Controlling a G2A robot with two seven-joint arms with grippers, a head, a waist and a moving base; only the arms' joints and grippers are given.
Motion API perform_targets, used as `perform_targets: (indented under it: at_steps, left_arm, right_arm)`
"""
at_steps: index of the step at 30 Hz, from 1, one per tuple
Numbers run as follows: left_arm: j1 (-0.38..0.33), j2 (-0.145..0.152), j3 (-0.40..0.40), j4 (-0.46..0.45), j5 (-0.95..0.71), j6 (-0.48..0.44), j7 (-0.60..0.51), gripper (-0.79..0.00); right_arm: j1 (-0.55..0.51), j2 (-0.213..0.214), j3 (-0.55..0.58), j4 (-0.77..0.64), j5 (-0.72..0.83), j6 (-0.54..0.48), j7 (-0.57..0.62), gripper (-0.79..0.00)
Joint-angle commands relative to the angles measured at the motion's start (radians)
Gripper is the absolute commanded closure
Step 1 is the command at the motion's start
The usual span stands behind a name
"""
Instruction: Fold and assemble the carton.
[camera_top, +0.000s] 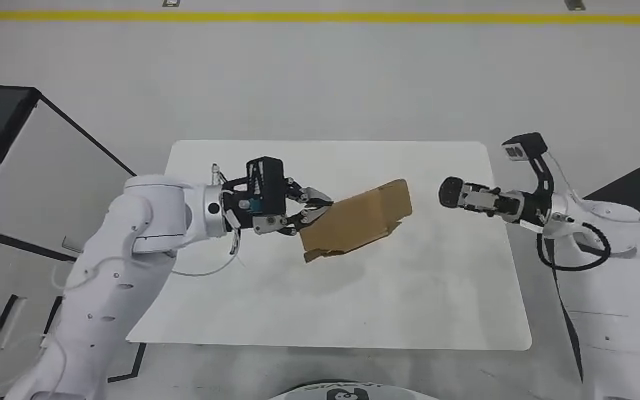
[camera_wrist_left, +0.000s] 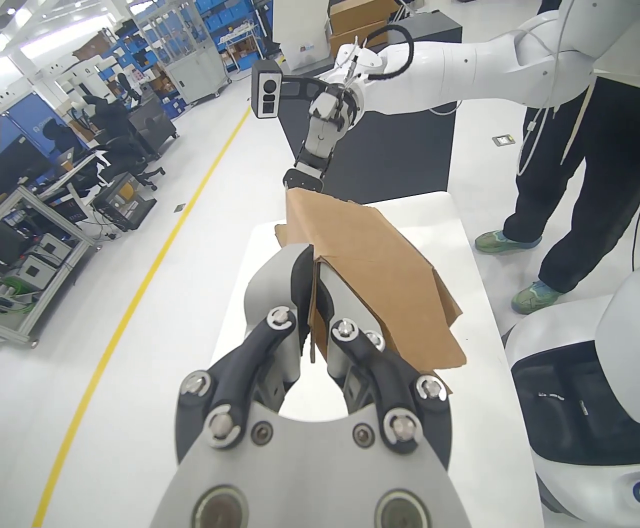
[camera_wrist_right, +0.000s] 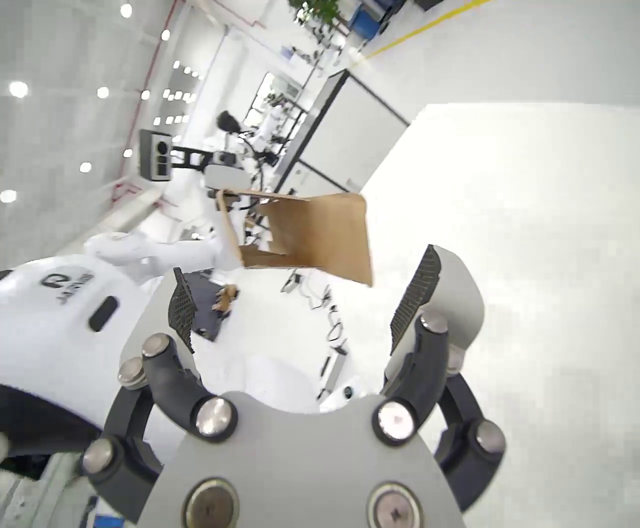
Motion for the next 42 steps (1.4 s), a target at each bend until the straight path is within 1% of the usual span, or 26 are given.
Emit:
perform_targets:
  at_steps: [1, 5, 6, 7, 11, 14, 20, 32, 42]
  left_arm:
    - [0.0, 0.001, -0.003, -0.01, 0.015, 0.008, -0.003, 0.0]
    - [0.0, 0.001, -0.003, -0.01, 0.015, 0.008, -0.003, 0.0]
    - [0.005, 0.0, -0.003, -0.013, 0.02, 0.023, 0.0, 0.0]
    - [0.009, 0.0, -0.002, -0.018, 0.028, 0.031, 0.002, 0.0]
    - [0.021, 0.002, -0.005, -0.023, 0.029, 0.031, 0.025, 0.0]
    - [0.025, 0.003, -0.007, -0.022, 0.027, 0.028, 0.035, 0.0]
    - [0.023, 0.005, -0.002, -0.014, 0.025, 0.013, 0.047, 0.0]
    - [0.001, 0.004, 0.028, 0.006, 0.021, 0.014, 0.054, 0.0]
    - [-0.017, 0.003, 0.048, 0.026, 0.029, 0.021, 0.07, 0.0]
  right_arm:
    - [0.0, 0.0, 0.001, 0.0, 0.001, 0.0, 0.0, -0.785]
    - [-0.001, 0.0, -0.001, -0.002, 0.005, 0.002, -0.008, -0.785]
    - [-0.005, -0.001, -0.003, -0.019, 0.015, 0.003, -0.033, -0.785]
    - [-0.008, -0.001, -0.006, -0.033, 0.016, 0.004, -0.034, -0.785]
    - [0.005, -0.001, -0.033, -0.054, 0.111, 0.029, 0.002, -0.785]
    - [0.026, -0.003, -0.063, -0.048, 0.147, 0.04, 0.02, -0.785]
    - [0.074, -0.008, -0.138, -0.02, 0.169, 0.036, 0.025, -0.785]
    - [0.137, -0.017, -0.251, 0.028, 0.191, 0.04, 0.039, -0.785]
    - [0.152, -0.02, -0.294, 0.049, 0.21, 0.046, 0.046, -0.785]
